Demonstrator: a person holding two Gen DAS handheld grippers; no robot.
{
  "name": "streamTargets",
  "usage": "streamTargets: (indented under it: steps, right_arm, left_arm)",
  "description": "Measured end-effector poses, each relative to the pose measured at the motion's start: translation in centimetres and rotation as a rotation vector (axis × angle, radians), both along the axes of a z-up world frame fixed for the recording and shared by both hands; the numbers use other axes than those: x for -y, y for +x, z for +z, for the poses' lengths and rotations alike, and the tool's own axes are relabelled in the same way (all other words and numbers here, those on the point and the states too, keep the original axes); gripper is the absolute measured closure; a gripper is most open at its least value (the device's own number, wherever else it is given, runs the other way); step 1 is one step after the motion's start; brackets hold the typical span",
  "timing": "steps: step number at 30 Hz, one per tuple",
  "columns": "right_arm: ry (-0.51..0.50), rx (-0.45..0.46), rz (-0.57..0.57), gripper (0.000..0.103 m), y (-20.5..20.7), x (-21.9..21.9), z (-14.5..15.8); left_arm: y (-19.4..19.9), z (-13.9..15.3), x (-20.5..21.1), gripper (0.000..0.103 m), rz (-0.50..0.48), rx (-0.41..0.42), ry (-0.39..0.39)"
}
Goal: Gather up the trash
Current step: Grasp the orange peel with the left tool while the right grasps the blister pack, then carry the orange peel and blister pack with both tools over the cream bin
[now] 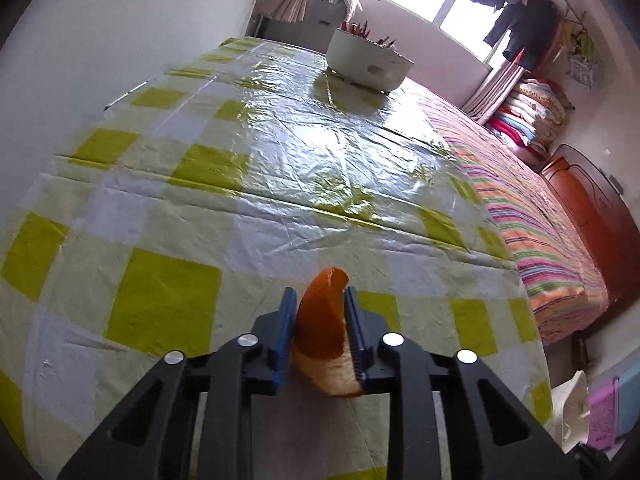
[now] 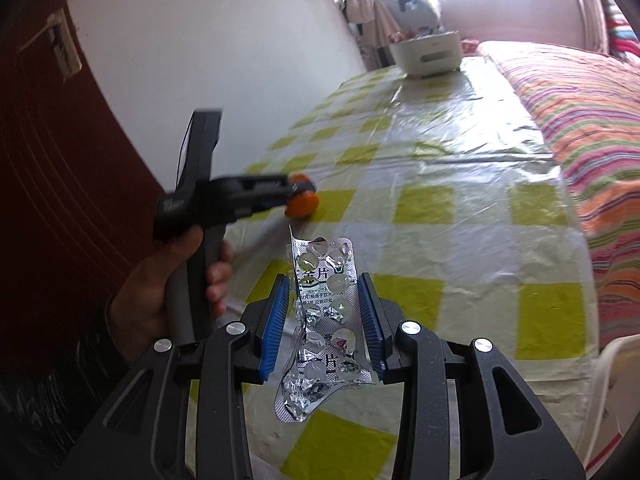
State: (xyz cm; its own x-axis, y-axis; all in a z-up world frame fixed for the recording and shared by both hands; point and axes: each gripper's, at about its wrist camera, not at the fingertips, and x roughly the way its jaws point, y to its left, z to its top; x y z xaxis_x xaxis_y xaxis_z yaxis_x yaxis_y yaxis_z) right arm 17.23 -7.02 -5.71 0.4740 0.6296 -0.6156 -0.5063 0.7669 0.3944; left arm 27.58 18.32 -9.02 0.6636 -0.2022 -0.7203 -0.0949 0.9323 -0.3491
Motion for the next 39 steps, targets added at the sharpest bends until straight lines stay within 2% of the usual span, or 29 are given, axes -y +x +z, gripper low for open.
streamTargets:
  steps: [7,18,33,39]
  right_arm:
    - [0.039,0.042,-0.106,0.068,0.1,4.1,0.9]
    - [0.053,0.087,-0.240,0.068,-0.9,9.1,1.6]
    - [0.093,0.132,-0.408,0.068,-3.7,16.4,2.3]
    - [0.053,0.176,-0.501,0.068,-4.7,18.7,2.6]
  left_arm:
    - [-1.5,1.4,2.2,0.082,-0.053,0.053,-0.031]
    - [-4.8,4.3,8.3,0.082,-0.183,0.131,-0.087]
    - [-7.7,5.1,14.5,0.082,-0.329,0.128,-0.116]
    - [-9.2,5.3,16.5,0.082,-0.375,0.125,-0.144]
